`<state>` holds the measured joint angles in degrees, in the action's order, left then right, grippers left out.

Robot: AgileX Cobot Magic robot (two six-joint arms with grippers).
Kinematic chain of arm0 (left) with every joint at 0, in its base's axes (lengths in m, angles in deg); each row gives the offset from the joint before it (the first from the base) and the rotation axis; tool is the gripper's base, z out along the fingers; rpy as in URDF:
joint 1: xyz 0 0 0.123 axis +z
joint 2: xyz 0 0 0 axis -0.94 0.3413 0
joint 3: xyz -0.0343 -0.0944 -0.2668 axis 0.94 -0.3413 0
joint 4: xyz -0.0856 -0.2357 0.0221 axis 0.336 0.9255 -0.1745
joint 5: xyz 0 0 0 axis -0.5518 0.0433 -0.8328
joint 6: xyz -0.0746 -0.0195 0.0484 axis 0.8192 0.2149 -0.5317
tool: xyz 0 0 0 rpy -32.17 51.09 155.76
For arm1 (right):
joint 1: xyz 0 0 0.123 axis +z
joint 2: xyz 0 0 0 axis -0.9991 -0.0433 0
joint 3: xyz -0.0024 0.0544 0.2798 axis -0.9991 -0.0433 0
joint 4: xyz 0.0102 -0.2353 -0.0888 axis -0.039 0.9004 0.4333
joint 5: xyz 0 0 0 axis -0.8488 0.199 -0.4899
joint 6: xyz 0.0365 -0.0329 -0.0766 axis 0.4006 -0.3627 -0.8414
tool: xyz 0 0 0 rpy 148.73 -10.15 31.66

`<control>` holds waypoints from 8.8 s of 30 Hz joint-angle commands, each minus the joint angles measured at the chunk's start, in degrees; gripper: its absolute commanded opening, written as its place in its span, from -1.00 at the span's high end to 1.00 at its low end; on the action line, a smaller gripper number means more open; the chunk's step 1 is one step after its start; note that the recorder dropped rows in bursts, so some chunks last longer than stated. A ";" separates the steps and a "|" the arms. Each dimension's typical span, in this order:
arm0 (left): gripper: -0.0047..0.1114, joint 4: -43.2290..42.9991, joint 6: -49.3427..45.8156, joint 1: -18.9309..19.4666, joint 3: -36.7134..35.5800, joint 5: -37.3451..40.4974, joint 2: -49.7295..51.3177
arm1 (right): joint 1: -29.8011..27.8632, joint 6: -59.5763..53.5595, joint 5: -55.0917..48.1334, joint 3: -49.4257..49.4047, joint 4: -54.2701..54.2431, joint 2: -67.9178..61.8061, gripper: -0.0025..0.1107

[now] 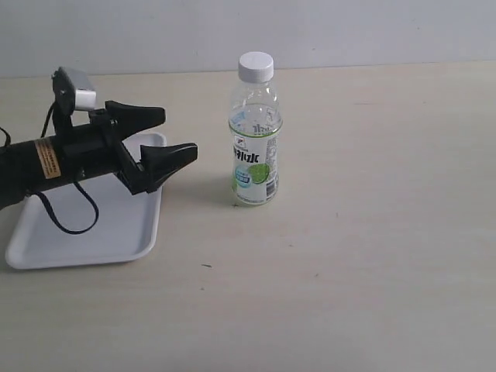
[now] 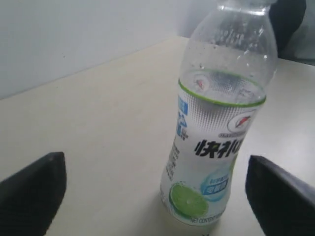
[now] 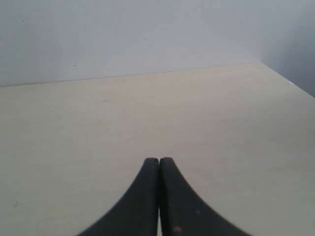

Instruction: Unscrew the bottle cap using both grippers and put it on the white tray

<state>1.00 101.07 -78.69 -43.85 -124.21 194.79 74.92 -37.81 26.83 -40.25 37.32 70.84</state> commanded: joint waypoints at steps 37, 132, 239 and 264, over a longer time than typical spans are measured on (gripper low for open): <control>-0.89 17.05 -9.68 -19.84 11.71 -0.35 12.36 | -0.39 -0.32 0.55 -0.28 0.05 0.37 0.96; 0.92 6.31 -8.54 -20.50 14.06 13.93 8.33 | -0.39 20.80 34.06 33.32 5.29 -19.24 0.96; 0.92 5.92 -8.90 -20.50 14.06 16.37 8.33 | 30.64 -13.59 -51.77 97.82 -19.80 -104.52 -0.11; 0.92 5.92 -8.90 -20.50 14.06 16.37 8.33 | 30.64 -20.08 -51.77 97.82 -20.24 -104.52 -0.11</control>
<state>7.51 92.31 -99.25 -29.80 -110.54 203.31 105.50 -56.73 -25.17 57.89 17.29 -33.81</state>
